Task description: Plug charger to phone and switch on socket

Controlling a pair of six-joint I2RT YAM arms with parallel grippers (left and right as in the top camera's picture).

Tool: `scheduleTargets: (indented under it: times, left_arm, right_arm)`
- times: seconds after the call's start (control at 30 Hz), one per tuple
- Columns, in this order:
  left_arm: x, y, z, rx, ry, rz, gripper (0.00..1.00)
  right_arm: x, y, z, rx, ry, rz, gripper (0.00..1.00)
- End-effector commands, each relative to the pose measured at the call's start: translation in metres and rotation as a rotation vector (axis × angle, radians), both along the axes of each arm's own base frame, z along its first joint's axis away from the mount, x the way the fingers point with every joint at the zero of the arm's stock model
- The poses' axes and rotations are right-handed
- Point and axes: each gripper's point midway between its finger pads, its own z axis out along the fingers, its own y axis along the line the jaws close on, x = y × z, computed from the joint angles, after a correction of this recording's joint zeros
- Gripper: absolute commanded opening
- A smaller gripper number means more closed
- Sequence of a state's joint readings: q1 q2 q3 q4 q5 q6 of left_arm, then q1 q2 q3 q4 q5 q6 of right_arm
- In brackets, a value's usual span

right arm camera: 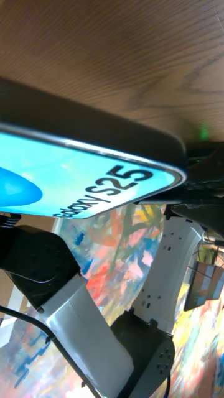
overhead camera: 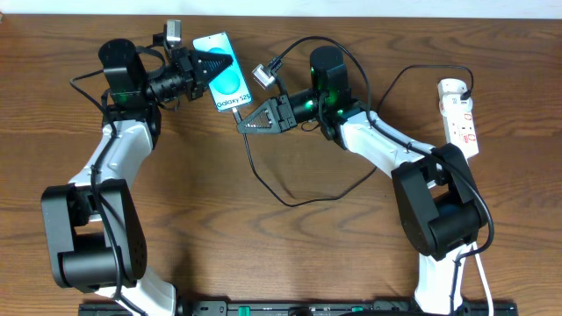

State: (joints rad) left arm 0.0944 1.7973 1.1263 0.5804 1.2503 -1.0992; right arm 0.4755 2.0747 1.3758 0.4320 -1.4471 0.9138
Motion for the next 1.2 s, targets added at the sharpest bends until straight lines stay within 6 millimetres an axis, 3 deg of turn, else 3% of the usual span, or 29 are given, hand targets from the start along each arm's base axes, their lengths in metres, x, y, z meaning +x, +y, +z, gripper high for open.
scheduleTargets:
  times: [0.0, 1.17]
  left_arm:
    - [-0.003, -0.005, 0.005, 0.0, -0.02, -0.028, 0.07]
    - [-0.015, -0.01, 0.007, -0.008, -0.038, -0.109, 0.07]
  right_arm:
    - [0.004, -0.001, 0.007, 0.005, -0.012, -0.015, 0.01]
    - [0.009, -0.008, 0.009, 0.013, -0.022, -0.025, 0.01]
